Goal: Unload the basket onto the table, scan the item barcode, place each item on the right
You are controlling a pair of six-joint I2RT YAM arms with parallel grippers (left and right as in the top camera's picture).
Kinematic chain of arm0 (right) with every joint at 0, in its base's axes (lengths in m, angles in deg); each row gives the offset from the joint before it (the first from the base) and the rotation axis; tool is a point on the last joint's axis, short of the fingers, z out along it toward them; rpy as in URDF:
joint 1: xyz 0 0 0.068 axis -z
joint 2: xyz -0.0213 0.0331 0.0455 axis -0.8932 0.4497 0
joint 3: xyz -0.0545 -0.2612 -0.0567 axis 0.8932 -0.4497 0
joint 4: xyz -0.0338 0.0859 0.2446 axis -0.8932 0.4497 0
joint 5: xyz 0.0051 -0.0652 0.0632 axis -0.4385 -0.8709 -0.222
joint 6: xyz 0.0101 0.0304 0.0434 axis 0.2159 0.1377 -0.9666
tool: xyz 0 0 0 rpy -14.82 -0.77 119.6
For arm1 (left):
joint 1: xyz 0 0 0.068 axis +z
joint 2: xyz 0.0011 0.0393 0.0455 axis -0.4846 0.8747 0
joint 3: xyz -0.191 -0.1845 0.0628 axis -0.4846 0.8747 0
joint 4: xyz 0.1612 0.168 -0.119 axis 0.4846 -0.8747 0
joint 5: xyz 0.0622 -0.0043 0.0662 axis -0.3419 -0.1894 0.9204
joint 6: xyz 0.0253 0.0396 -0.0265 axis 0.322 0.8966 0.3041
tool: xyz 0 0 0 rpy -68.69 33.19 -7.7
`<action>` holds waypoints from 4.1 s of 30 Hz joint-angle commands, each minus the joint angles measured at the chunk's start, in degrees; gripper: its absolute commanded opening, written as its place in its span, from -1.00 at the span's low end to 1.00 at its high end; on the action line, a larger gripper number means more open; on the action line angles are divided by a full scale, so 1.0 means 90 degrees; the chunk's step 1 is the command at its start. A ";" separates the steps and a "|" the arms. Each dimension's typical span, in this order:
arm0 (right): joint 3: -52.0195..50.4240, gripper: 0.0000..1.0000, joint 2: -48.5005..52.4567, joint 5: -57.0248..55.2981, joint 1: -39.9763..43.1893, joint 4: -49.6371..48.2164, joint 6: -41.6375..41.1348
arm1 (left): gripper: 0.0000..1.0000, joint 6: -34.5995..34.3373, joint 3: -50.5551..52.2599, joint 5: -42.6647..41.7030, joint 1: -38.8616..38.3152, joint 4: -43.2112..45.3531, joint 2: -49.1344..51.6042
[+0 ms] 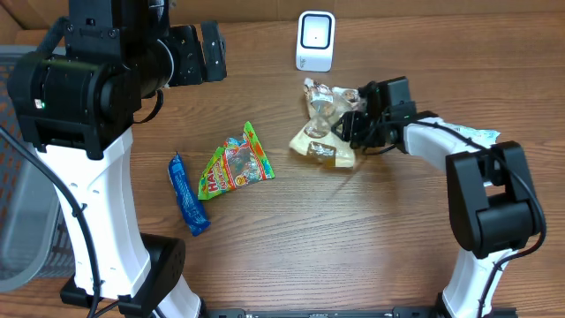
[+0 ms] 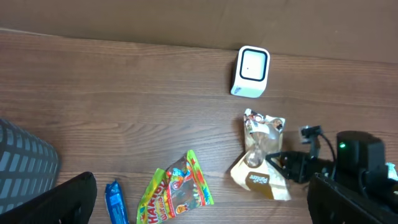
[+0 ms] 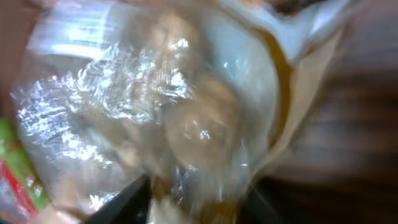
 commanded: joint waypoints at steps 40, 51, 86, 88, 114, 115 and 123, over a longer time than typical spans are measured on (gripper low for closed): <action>0.0682 0.61 -0.1569 -0.3813 0.0012 0.3682 0.2069 | 0.99 -0.0012 -0.0007 0.0034 -0.0012 0.0010 -0.0015; 0.0704 0.91 -0.1440 -0.1809 0.0542 0.2703 0.1695 | 1.00 -0.0012 -0.0007 0.0034 -0.0012 0.0010 -0.0015; 0.2560 0.74 -0.0464 -0.1758 0.0563 0.4340 0.1200 | 1.00 -0.0012 -0.0007 0.0034 -0.0012 0.0010 -0.0015; 0.2771 0.85 -0.0658 -0.1758 0.0631 0.4554 0.1015 | 1.00 -0.0012 -0.0007 0.0034 -0.0012 0.0010 -0.0015; 0.0911 0.92 0.0391 0.0056 0.1549 0.3317 0.0206 | 1.00 -0.0012 -0.0007 0.0034 -0.0012 0.0010 -0.0015; 0.0911 0.87 0.0471 0.0078 0.1520 0.3271 0.0209 | 1.00 -0.0012 -0.0007 0.0034 -0.0012 0.0010 -0.0015; 0.0911 0.53 0.0816 0.0068 0.0986 0.3228 0.0245 | 0.99 -0.0012 -0.0007 0.0034 -0.0012 0.0010 -0.0015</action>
